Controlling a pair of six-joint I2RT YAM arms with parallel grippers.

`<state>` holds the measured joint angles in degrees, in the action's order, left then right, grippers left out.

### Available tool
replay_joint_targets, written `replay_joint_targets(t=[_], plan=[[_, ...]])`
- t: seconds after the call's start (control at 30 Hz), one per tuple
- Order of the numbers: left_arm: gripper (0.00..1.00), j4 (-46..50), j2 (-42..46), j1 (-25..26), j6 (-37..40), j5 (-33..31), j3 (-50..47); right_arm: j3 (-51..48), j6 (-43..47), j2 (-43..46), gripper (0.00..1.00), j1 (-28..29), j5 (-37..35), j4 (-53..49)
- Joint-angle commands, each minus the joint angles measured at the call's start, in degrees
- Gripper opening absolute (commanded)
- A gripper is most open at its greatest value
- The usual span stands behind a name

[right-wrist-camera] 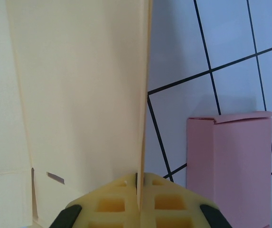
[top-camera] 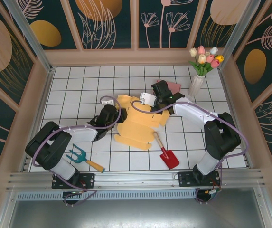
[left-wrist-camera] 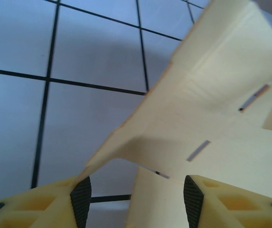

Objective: Fold the paper box

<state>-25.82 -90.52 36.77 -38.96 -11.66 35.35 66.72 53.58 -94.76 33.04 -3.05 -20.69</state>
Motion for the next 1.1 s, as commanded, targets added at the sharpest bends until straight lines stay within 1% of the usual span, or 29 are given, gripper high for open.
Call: replay_joint_targets(t=[0.0,0.07,0.17,0.2,0.33,0.5,0.67,0.8,0.93,1.07], plan=[[0.57,1.0,-0.1,0.2,1.2,-1.2,1.1,-1.0,-0.8,1.8,0.00,0.5,0.2,0.6],[0.56,-1.1,-0.9,0.2,1.0,3.3,1.4,-0.7,-0.7,1.7,0.00,0.5,0.2,0.7],[0.50,-3.9,-1.8,0.3,0.8,10.4,2.3,-0.5,-0.8,1.5,0.00,0.5,0.4,0.7],[0.49,-4.3,-2.0,0.7,0.8,11.9,2.8,-0.6,-0.7,1.4,0.00,0.5,0.3,0.8],[0.47,-4.0,-2.6,2.5,0.5,15.6,5.2,-0.8,-0.8,1.1,0.00,0.5,0.4,1.2],[0.46,-8.1,-4.2,3.7,-1.8,19.8,4.8,-1.1,-1.0,1.2,0.00,0.5,0.5,1.5],[0.46,-11.0,-7.3,3.7,-3.3,20.7,3.9,-2.4,-0.1,1.3,0.00,0.5,0.3,1.7],[0.47,-12.2,-5.4,3.6,-2.9,20.1,1.2,-4.5,2.1,1.6,0.00,0.4,-1.6,3.4],[0.47,-10.3,1.2,3.6,-0.5,17.5,-3.1,-6.3,4.1,2.6,0.00,0.4,-2.5,5.7],[0.49,-6.5,11.7,3.6,2.6,11.6,-8.8,-9.1,6.5,5.3,0.00,1.2,-3.3,9.8]])
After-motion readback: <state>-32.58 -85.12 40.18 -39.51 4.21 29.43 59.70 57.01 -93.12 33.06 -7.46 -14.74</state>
